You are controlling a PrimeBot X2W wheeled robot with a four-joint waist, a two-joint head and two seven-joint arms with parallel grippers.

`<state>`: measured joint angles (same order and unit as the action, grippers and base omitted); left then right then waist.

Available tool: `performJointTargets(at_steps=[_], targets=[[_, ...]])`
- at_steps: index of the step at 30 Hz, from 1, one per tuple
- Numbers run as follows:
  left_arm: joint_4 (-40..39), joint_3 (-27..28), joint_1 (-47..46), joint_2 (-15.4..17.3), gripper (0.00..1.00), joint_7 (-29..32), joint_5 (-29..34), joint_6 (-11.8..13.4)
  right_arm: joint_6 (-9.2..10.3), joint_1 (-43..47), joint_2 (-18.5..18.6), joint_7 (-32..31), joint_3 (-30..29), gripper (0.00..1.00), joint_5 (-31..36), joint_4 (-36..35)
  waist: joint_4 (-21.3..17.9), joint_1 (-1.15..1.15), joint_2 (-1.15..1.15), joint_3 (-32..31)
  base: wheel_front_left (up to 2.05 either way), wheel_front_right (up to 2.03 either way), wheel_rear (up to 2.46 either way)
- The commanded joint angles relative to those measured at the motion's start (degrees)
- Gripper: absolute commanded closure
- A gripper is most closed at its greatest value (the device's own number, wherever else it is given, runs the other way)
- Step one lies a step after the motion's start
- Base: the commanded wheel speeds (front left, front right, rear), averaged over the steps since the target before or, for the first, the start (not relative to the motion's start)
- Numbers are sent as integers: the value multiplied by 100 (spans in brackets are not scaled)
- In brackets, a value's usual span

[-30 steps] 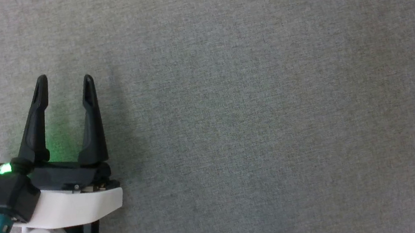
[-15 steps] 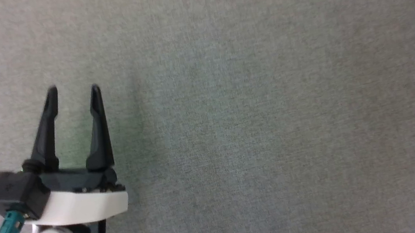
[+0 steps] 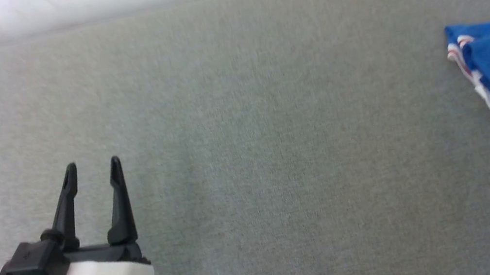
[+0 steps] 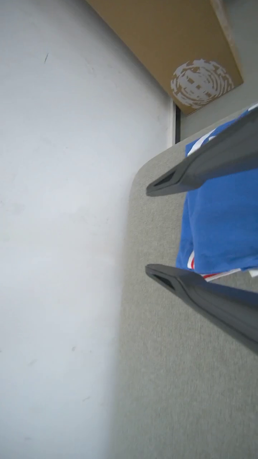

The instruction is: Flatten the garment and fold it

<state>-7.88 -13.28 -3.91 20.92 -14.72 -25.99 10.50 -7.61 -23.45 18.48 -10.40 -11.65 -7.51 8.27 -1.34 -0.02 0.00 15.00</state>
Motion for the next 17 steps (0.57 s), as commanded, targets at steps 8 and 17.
performJointTargets(at_steps=[8, 17], targets=[[209, 80, 397, -54, 0, -27, -14, 39, 12, 1150, -922, 196, 292, 0, 191, -1018, 367, 2, 0, -1129, 0, 0, 0], [470, 41, 851, -184, 0, -27, 56, 53, 12, 2273, -1416, 716, 372, 0, 687, -1487, 572, 2, 0, -1543, 0, 0, 0]])
